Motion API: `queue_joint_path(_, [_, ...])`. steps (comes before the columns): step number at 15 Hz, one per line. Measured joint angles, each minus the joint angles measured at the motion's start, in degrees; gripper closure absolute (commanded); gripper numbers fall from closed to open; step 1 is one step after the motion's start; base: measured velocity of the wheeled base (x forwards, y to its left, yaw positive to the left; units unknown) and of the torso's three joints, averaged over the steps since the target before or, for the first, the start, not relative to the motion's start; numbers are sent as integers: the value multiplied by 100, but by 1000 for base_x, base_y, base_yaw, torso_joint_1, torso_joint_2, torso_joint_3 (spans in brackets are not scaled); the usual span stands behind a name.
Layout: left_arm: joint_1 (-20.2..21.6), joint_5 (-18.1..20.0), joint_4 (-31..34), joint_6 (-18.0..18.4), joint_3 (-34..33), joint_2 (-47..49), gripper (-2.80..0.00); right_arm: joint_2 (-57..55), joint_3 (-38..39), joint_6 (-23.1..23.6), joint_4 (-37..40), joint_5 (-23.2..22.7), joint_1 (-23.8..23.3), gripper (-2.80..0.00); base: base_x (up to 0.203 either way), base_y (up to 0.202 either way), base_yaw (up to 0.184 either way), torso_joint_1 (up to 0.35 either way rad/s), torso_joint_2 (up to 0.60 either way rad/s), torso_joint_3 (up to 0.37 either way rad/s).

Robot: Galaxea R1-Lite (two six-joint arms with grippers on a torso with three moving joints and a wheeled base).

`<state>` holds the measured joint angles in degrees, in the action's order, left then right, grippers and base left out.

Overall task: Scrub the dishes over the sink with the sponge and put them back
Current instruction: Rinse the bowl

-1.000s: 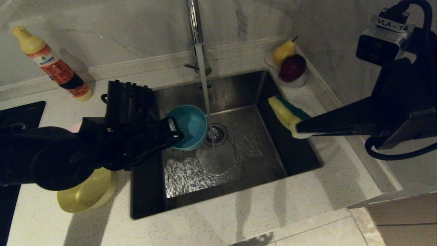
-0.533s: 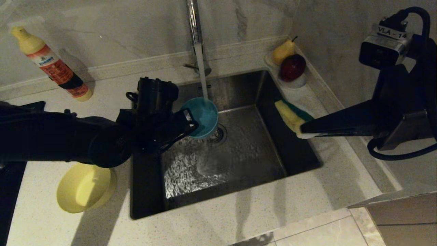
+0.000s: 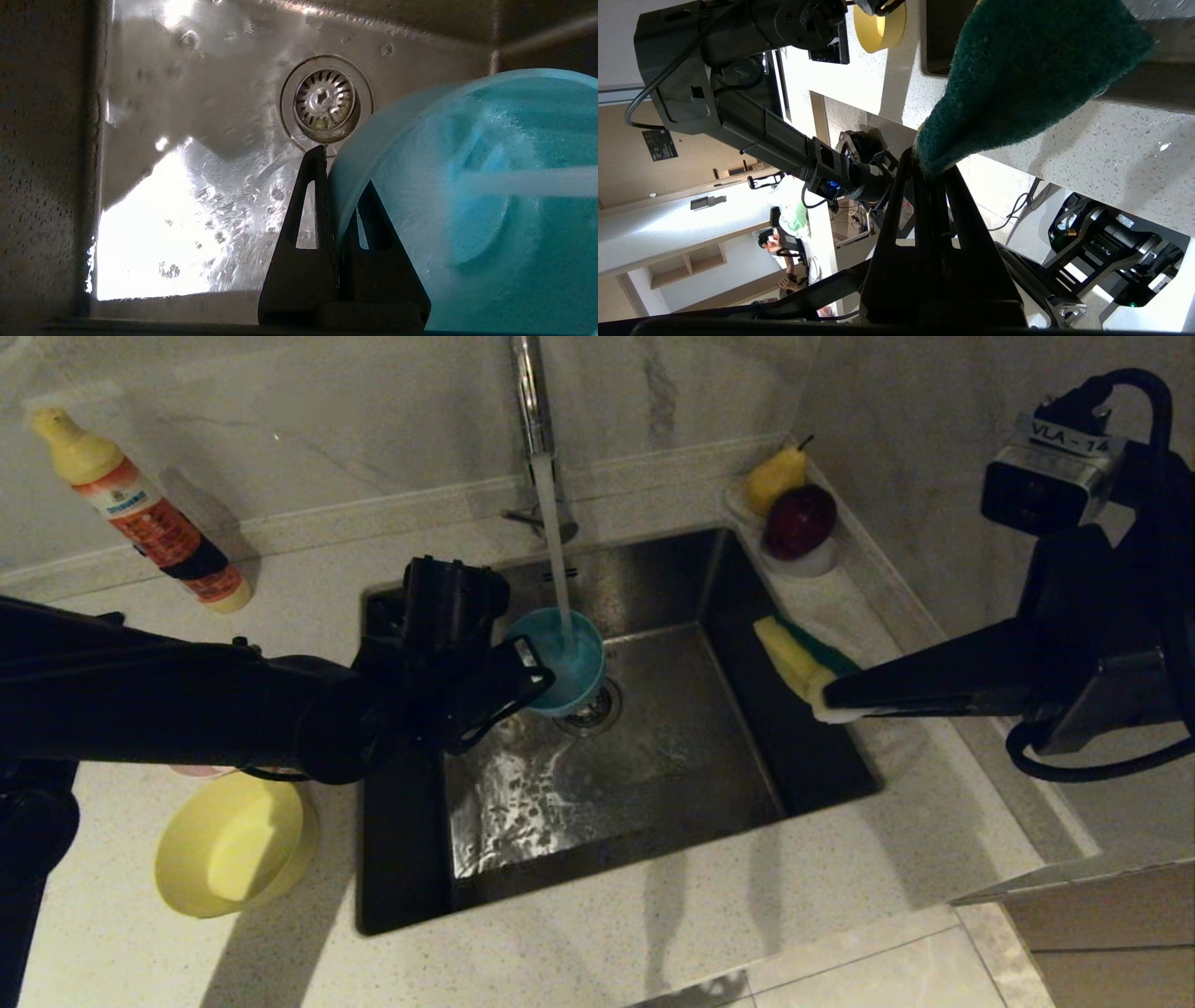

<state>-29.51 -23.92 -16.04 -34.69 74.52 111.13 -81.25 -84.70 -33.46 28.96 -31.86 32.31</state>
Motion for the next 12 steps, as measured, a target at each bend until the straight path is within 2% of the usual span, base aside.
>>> queue_joint_path(12, [16,-81,-10,77,-488,-190,0,35,158,-10,-5,-80,-7,0,0,0,0,0,0,0])
